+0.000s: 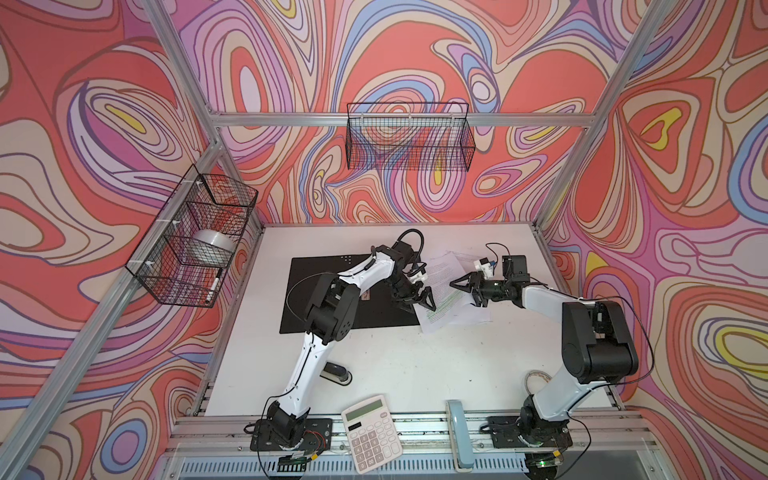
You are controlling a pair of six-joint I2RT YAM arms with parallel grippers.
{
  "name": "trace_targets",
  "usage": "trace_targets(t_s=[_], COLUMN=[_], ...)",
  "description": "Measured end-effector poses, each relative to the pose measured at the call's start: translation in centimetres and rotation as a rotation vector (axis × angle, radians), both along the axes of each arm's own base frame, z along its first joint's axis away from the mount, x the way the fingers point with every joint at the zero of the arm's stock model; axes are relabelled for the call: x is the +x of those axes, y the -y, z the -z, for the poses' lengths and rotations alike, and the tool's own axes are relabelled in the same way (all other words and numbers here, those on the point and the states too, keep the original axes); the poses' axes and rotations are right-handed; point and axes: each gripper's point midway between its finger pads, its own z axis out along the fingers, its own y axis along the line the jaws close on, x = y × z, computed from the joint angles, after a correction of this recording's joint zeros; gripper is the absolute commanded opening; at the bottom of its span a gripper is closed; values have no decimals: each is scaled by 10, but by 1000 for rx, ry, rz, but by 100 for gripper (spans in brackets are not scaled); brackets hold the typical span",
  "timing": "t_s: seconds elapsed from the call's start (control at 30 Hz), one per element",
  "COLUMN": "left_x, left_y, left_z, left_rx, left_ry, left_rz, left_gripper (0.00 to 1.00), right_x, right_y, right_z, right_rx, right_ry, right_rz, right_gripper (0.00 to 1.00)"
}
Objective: Put the files into the folder
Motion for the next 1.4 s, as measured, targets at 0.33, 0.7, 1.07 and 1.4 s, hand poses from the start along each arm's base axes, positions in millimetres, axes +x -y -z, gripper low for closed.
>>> trace_targets(t_s=[0.33, 0.7, 1.07, 1.4], left_x=[-2, 15, 77, 66], left_y=[-3, -34, -170, -200], left_z=[-10, -115, -225, -211], left_rx=[-5, -93, -137, -121], left_ry=[25, 244, 489, 405], left_rz=[13, -12, -313, -382], left_gripper=[88, 90, 89, 89], right_x=[-4, -3, -14, -11], right_y=[4, -34, -84, -154], right_z=[-26, -90, -176, -70], right_rx=[-72, -281, -571, -1060], right_ry=[62, 226, 506, 429], right_rz=[14, -77, -128, -296], right_gripper=[0, 0, 0, 0])
